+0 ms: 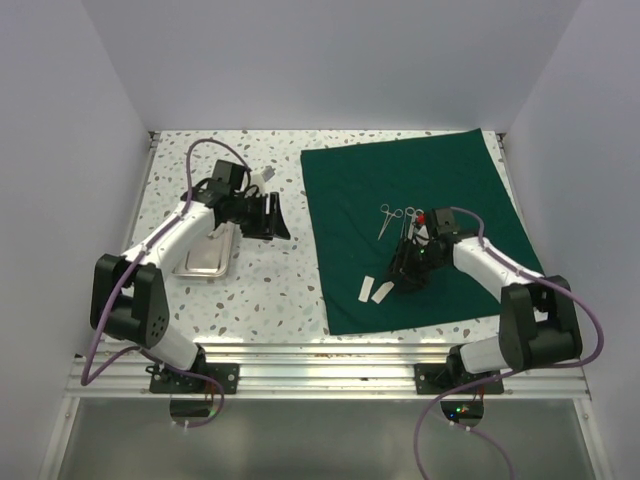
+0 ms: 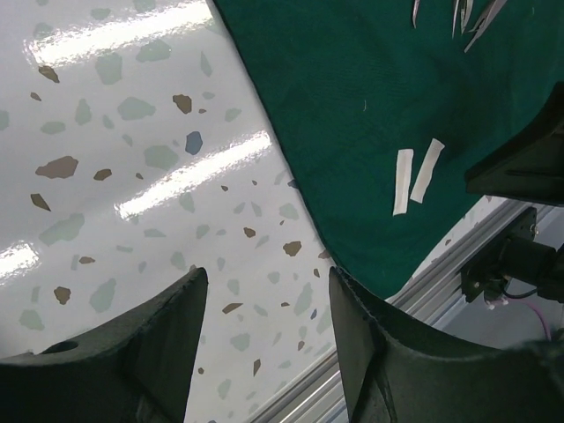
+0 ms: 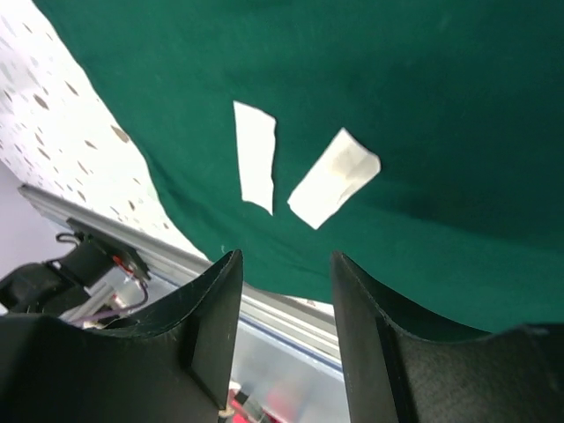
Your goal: Prepare the surgical pack
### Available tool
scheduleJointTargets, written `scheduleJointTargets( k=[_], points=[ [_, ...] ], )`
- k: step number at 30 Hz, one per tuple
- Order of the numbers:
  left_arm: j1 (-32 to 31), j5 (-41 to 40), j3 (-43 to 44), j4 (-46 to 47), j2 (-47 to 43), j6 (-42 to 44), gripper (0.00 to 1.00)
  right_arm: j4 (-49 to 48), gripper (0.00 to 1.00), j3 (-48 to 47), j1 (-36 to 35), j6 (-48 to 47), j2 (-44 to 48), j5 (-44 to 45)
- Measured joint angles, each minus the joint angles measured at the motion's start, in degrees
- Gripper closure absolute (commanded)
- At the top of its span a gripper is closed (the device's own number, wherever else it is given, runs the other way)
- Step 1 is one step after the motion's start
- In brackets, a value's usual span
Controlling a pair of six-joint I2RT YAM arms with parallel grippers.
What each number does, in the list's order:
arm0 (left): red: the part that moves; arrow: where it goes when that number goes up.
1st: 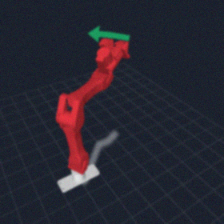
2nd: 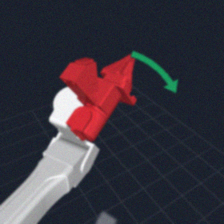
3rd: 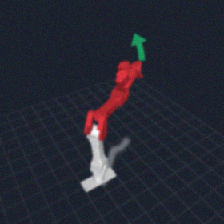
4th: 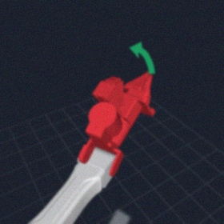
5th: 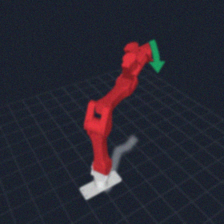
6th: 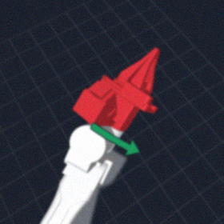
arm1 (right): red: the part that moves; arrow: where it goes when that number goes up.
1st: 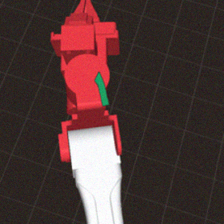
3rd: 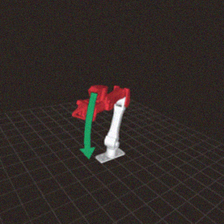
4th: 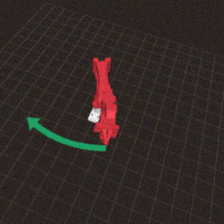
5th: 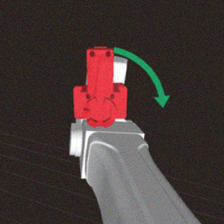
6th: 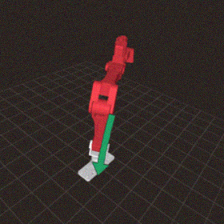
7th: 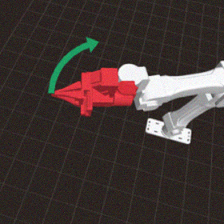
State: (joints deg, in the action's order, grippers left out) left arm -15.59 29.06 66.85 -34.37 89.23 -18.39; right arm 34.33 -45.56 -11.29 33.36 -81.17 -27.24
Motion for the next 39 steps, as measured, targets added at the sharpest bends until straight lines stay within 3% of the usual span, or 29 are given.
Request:
scheduleJointTargets(
  k=[15,29,39],
  points=[
    [-0.07,2.45,-1.36,0.92,0.17,-0.59,0.41,-18.08,0.58,7.67,-3.72,5.25,-3.02,-5.05],
    [-0.07,2.49,-2.75,1.79,0.02,-2.03,0.41,-22.80,0.62,7.65,-3.82,5.38,-8.79,-6.58],
    [-0.07,2.47,-2.75,1.88,0.00,-2.14,0.41,-24.06,0.74,5.86,-4.15,6.12,-12.02,-7.15]
  ],
)
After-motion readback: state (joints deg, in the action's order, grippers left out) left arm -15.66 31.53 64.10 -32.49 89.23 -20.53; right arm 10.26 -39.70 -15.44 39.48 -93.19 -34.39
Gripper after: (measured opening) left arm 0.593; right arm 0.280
